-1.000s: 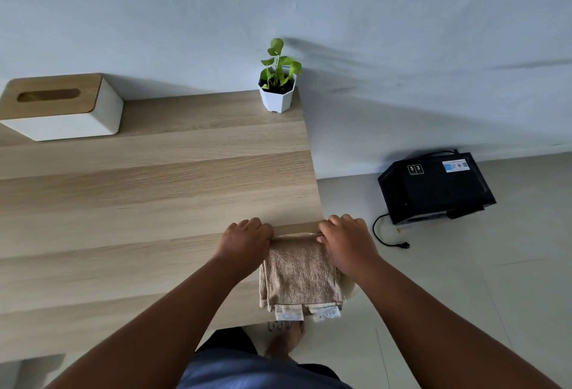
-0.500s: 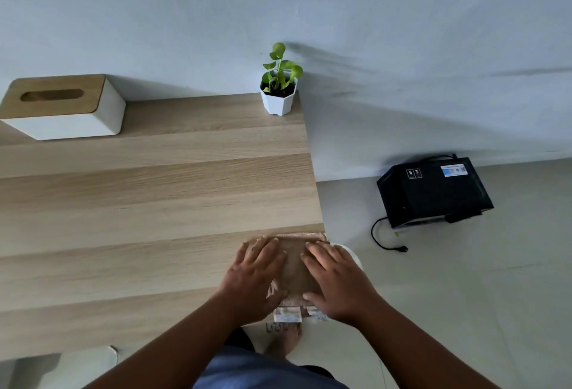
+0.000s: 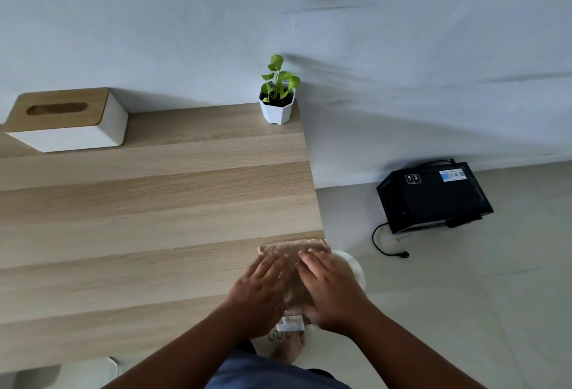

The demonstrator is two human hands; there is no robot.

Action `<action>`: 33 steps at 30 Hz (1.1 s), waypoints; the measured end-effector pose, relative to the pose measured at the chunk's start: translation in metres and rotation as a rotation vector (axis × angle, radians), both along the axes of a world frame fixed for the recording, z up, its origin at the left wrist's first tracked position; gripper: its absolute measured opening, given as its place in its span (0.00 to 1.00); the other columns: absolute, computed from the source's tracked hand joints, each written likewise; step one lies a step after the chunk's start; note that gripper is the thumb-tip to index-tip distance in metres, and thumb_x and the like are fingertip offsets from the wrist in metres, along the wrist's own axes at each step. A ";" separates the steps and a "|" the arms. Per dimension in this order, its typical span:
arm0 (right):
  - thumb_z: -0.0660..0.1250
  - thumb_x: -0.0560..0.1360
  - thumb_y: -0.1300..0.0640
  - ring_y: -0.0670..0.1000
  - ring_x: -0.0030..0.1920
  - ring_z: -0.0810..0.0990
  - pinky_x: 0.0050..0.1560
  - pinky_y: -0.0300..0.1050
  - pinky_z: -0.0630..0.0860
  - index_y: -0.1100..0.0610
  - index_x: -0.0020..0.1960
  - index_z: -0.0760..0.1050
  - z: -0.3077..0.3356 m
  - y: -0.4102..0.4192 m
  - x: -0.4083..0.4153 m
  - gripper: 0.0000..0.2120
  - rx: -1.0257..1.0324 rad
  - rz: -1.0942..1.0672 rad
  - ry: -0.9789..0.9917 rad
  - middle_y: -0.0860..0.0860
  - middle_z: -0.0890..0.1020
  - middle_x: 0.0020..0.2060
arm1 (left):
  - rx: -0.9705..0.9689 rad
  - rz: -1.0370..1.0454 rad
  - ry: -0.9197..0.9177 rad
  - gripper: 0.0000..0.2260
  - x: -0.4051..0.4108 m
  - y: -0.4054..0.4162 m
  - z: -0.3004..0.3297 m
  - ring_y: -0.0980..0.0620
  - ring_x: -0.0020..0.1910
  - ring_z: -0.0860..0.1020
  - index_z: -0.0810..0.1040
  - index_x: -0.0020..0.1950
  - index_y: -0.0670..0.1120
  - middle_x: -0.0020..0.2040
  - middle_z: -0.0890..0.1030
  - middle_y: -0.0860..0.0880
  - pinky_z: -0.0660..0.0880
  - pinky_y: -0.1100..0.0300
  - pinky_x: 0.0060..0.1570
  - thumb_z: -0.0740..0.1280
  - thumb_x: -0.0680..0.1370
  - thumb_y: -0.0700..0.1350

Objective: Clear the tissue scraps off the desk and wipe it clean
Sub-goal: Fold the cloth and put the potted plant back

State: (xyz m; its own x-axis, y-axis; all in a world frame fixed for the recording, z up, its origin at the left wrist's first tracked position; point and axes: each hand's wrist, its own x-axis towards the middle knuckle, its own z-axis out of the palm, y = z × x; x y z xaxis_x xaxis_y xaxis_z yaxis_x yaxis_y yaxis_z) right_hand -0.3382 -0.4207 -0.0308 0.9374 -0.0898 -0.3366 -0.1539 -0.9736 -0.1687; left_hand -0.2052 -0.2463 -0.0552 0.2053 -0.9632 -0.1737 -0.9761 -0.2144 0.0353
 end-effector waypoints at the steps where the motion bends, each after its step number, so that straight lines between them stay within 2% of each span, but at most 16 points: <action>1: 0.65 0.74 0.36 0.58 0.79 0.66 0.77 0.54 0.52 0.57 0.76 0.70 -0.001 0.004 0.001 0.37 0.042 -0.014 0.004 0.57 0.69 0.78 | -0.002 -0.006 0.011 0.29 -0.002 0.000 -0.002 0.42 0.73 0.74 0.77 0.73 0.46 0.74 0.75 0.42 0.76 0.44 0.67 0.60 0.78 0.61; 2: 0.62 0.75 0.36 0.58 0.81 0.62 0.77 0.54 0.46 0.57 0.79 0.66 -0.002 0.005 0.001 0.38 0.075 -0.033 0.025 0.57 0.64 0.80 | -0.003 -0.004 0.030 0.29 -0.004 0.001 -0.004 0.41 0.73 0.74 0.76 0.74 0.45 0.74 0.75 0.42 0.77 0.45 0.67 0.60 0.78 0.61; 3: 0.61 0.76 0.35 0.58 0.81 0.60 0.77 0.54 0.45 0.57 0.80 0.65 -0.003 0.006 0.000 0.39 0.077 -0.040 0.026 0.57 0.62 0.81 | -0.007 0.000 0.045 0.30 -0.004 0.003 -0.007 0.41 0.74 0.73 0.76 0.74 0.45 0.75 0.74 0.41 0.77 0.45 0.67 0.60 0.78 0.61; 7: 0.68 0.66 0.28 0.53 0.71 0.77 0.71 0.50 0.65 0.51 0.69 0.79 -0.006 -0.001 -0.002 0.39 0.034 0.005 0.043 0.52 0.77 0.72 | -0.042 -0.062 0.054 0.30 0.010 0.012 -0.018 0.41 0.76 0.70 0.74 0.76 0.47 0.77 0.71 0.41 0.74 0.44 0.70 0.62 0.79 0.64; 10: 0.69 0.62 0.26 0.52 0.69 0.79 0.69 0.50 0.70 0.50 0.66 0.81 -0.005 -0.002 0.002 0.40 0.038 0.005 0.041 0.50 0.79 0.70 | -0.027 -0.091 0.061 0.31 0.018 0.013 -0.022 0.42 0.76 0.70 0.75 0.75 0.48 0.77 0.71 0.41 0.74 0.44 0.70 0.62 0.79 0.66; 11: 0.69 0.64 0.27 0.53 0.72 0.76 0.71 0.51 0.67 0.51 0.68 0.80 -0.006 -0.001 0.002 0.41 0.041 -0.011 0.058 0.51 0.77 0.72 | -0.016 -0.090 0.062 0.31 0.017 0.012 -0.022 0.42 0.76 0.71 0.75 0.75 0.48 0.77 0.71 0.42 0.74 0.44 0.70 0.62 0.79 0.66; 13: 0.67 0.70 0.31 0.55 0.80 0.62 0.77 0.52 0.50 0.54 0.77 0.69 -0.008 0.000 0.004 0.42 0.069 -0.034 0.049 0.52 0.64 0.80 | -0.006 -0.083 0.061 0.30 0.017 0.012 -0.019 0.43 0.75 0.72 0.76 0.74 0.49 0.76 0.73 0.42 0.75 0.45 0.69 0.62 0.78 0.66; 14: 0.65 0.72 0.33 0.55 0.82 0.55 0.76 0.51 0.43 0.54 0.80 0.63 -0.009 0.000 0.005 0.43 0.095 -0.044 0.058 0.52 0.58 0.83 | -0.006 -0.078 0.062 0.29 0.017 0.012 -0.017 0.43 0.74 0.74 0.78 0.72 0.51 0.75 0.74 0.43 0.76 0.46 0.68 0.63 0.78 0.66; 16: 0.64 0.73 0.34 0.54 0.83 0.50 0.76 0.49 0.39 0.53 0.82 0.59 -0.013 -0.001 0.006 0.43 0.108 -0.055 0.056 0.52 0.54 0.83 | -0.012 -0.081 0.071 0.25 0.017 0.016 -0.014 0.44 0.71 0.76 0.80 0.69 0.53 0.73 0.77 0.45 0.77 0.48 0.67 0.64 0.77 0.65; 20: 0.63 0.72 0.31 0.55 0.82 0.52 0.78 0.50 0.43 0.52 0.81 0.60 -0.014 -0.007 0.009 0.44 0.114 -0.040 0.063 0.51 0.55 0.83 | -0.006 -0.115 0.080 0.22 0.021 0.023 -0.009 0.45 0.69 0.78 0.81 0.67 0.56 0.71 0.79 0.47 0.77 0.47 0.66 0.63 0.78 0.63; 24: 0.60 0.71 0.31 0.54 0.80 0.57 0.79 0.53 0.54 0.51 0.77 0.66 -0.012 -0.007 0.013 0.40 0.152 -0.085 0.049 0.50 0.61 0.80 | 0.038 -0.117 0.065 0.24 0.020 0.024 -0.001 0.46 0.67 0.80 0.82 0.66 0.56 0.70 0.80 0.48 0.79 0.48 0.63 0.61 0.76 0.65; 28: 0.57 0.75 0.35 0.53 0.73 0.66 0.73 0.53 0.66 0.48 0.71 0.72 -0.009 -0.009 0.025 0.30 0.173 -0.149 -0.026 0.46 0.71 0.72 | -0.001 -0.079 0.121 0.25 0.025 0.032 0.005 0.48 0.63 0.82 0.82 0.65 0.56 0.67 0.82 0.49 0.81 0.53 0.59 0.65 0.74 0.67; 33: 0.57 0.77 0.37 0.48 0.64 0.74 0.65 0.47 0.71 0.44 0.66 0.75 -0.011 -0.007 0.042 0.22 0.255 -0.301 -0.124 0.41 0.76 0.63 | -0.059 0.106 0.170 0.25 0.055 0.055 0.008 0.49 0.61 0.81 0.78 0.66 0.55 0.65 0.81 0.51 0.81 0.55 0.56 0.67 0.73 0.64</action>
State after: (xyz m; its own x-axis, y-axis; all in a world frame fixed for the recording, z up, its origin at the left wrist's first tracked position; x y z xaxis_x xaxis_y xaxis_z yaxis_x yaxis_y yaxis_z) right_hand -0.2958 -0.4281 -0.0419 0.9167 -0.2949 -0.2696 -0.3890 -0.8128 -0.4337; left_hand -0.1502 -0.1917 -0.0473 0.2790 -0.9472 -0.1579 -0.9271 -0.3085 0.2129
